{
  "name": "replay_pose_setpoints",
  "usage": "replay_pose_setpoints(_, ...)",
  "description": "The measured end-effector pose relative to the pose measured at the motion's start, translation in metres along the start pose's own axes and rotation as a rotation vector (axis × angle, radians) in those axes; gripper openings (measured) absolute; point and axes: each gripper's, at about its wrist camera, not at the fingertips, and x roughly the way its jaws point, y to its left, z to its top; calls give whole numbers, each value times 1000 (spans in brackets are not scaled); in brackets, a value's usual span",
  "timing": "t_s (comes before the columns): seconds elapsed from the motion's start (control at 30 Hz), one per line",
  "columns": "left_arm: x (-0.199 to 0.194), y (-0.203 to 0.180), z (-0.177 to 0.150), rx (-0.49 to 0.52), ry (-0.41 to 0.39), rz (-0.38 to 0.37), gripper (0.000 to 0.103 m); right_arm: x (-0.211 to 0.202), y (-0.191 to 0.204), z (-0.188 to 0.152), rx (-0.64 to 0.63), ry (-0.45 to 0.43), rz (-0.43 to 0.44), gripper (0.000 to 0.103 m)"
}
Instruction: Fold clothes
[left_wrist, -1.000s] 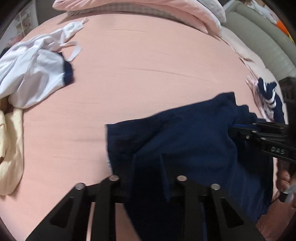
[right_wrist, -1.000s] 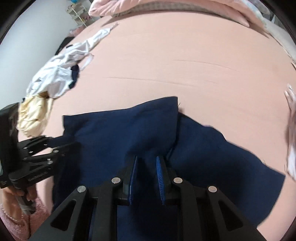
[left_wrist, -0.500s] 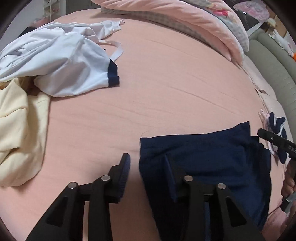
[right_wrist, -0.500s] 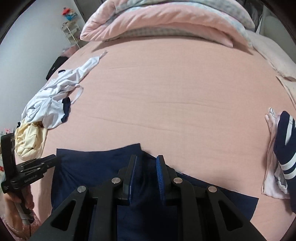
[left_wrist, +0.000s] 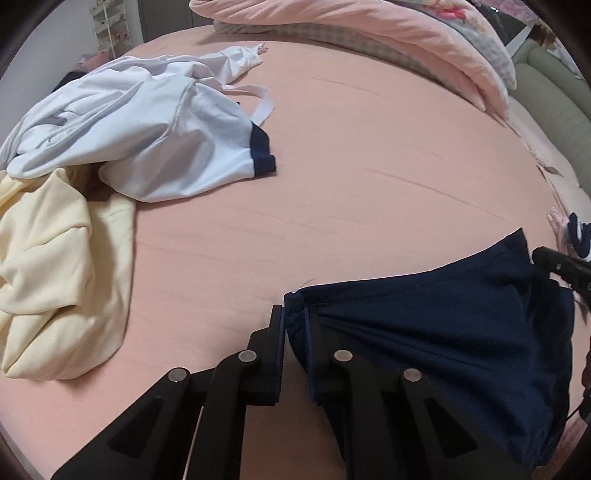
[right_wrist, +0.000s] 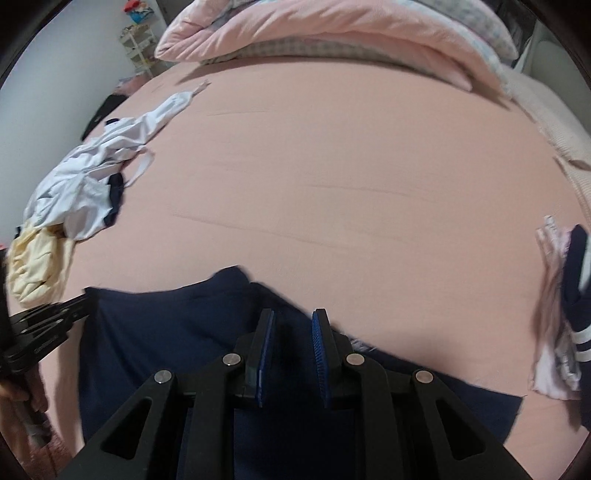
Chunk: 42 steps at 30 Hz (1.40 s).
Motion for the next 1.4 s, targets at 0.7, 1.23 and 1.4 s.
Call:
replay_pose_setpoints(0.7,-6,-16,10,57,-50,23,11,24,39,11,-165,36,63,22)
replay_pose_setpoints(1.23,-18,39,6,-128,17,-167,12,21,26,23,-100,11,40,23)
replay_pose_setpoints(1.4,-1,34,10,-73,25,-102,15,38,22,20,-106,29,-1,24)
